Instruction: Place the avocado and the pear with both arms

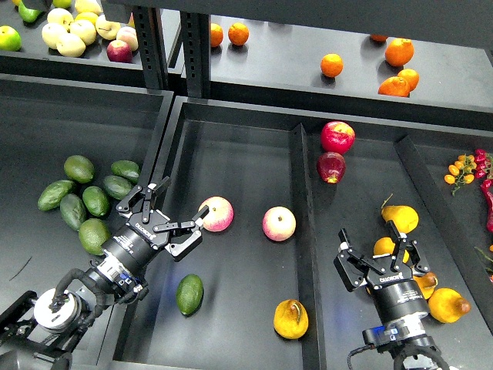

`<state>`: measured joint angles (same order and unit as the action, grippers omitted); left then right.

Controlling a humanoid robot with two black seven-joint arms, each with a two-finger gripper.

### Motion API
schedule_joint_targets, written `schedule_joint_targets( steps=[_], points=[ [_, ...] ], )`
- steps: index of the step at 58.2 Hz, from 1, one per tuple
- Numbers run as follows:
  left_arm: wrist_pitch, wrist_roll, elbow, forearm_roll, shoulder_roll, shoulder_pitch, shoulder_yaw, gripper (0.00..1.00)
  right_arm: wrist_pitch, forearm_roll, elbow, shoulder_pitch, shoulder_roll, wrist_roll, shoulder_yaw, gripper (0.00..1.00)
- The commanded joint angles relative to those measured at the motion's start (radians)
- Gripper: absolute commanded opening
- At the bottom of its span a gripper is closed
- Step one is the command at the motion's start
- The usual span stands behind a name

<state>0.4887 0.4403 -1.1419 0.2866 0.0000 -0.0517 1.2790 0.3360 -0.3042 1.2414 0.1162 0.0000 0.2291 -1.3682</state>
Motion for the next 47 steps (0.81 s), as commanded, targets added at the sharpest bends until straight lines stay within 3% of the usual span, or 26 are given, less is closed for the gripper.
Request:
schedule_joint_targets(
  steps=[1, 16, 47],
  points=[
    [0.0, 0.003, -0.002, 0.0, 0.0, 0.001, -0.001, 0.99, -0.002, -0.003, 0.003, -0.006, 0.0, -0.002, -0.006, 0.99],
    [0.0, 0.001, -0.006, 0.0, 0.0, 0.001, 0.0, 0.99, -0.051, -0.004, 0.012, -0.056, 0.0, -0.007, -0.012, 0.99],
    [0.0, -0.002, 0.001, -0.001, 0.0, 0.029, 0.013, 0.99, -0.054, -0.004, 0.029, -0.058, 0.0, -0.005, -0.022, 0.99]
  ],
)
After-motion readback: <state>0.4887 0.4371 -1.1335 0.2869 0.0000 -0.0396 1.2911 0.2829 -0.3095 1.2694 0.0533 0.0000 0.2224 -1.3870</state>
